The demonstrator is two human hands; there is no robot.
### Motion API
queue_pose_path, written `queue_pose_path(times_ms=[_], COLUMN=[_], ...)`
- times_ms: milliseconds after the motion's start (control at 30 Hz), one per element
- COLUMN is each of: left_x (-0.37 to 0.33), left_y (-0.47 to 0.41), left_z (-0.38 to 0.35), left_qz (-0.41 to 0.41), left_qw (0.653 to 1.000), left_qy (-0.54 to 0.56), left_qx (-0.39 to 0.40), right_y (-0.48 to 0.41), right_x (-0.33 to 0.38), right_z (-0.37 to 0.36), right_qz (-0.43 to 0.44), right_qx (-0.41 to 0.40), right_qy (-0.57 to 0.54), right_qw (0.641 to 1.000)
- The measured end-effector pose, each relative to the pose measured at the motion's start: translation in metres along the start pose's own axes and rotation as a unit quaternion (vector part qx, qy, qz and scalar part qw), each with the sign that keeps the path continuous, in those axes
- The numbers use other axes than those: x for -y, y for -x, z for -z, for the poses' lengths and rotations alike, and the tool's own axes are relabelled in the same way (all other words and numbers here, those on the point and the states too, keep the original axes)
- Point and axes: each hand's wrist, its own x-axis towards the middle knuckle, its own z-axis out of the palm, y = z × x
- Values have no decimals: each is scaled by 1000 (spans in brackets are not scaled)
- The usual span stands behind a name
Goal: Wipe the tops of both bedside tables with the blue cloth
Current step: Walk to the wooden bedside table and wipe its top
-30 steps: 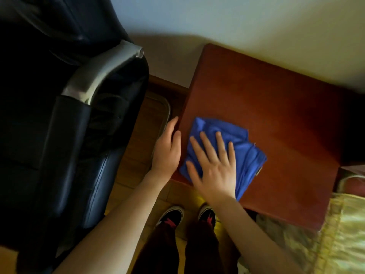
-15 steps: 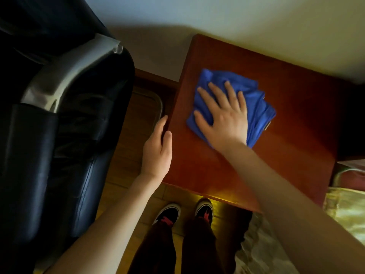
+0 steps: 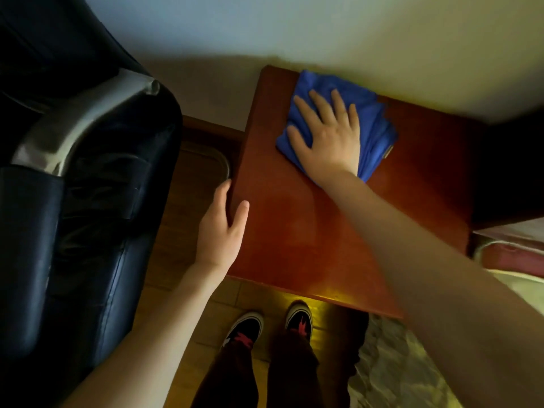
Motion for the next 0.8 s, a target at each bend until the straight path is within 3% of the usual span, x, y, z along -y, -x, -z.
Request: queue_pose_path(times_ms=[233,367,600,800], left_x=[-2,-1,-2,-3], left_y=[1,3,0,-1], left_z=[0,-1,-1,0], left_qz=[-7,2,14,12], left_qw=[1000,1000,1000,1000], left_qy=[-5,-8,-6,5], left_qx=[9,13,10,-7], right_y=[163,209,165,74], right_x=[20,18,-1,-28], right_z=[6,3,5,3], right_qz=[4,17,61,15], right_qx=[67,92,60,6], right_qy=[-7,3,-5,-7], right_qw=[998,996,996,1000])
